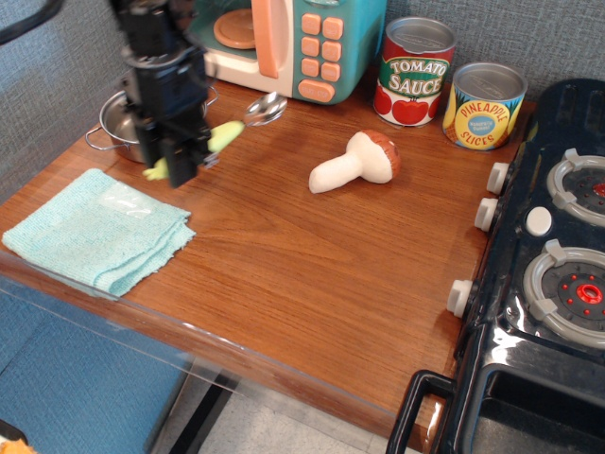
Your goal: Move the spoon so its almost touching the pot.
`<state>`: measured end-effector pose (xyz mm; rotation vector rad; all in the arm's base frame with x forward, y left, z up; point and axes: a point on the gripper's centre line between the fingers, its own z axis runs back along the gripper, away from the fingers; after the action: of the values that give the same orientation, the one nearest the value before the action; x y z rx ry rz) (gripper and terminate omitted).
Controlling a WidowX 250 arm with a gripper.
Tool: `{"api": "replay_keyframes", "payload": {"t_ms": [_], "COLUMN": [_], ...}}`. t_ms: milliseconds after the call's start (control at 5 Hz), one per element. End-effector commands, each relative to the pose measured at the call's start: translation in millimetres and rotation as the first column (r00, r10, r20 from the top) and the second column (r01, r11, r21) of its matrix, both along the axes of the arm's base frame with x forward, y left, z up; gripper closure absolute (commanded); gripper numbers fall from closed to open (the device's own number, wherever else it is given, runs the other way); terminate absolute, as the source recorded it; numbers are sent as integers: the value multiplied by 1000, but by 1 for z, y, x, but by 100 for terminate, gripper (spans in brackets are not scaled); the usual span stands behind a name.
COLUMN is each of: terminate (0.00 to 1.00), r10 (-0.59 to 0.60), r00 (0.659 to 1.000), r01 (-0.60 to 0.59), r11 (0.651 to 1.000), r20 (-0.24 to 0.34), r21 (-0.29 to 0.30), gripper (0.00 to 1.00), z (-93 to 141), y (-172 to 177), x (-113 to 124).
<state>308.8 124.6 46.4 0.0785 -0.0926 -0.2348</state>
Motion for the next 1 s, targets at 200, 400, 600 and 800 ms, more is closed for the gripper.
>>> {"api": "replay_keyframes", "payload": {"t_ms": [200, 400, 600, 800], "terminate": [0, 0, 0, 0], "r10": [-38, -57, -29, -3], "r00": [998, 996, 997, 998], "r01": [36, 54, 26, 1], "r11": [998, 998, 999, 999], "r20": [54, 73, 69, 64], "r21": [51, 40, 43, 42], "gripper": [100, 100, 100, 100], "z": [20, 26, 21, 17], "y": [32, 39, 40, 33], "x": [-8, -32, -20, 3]}}
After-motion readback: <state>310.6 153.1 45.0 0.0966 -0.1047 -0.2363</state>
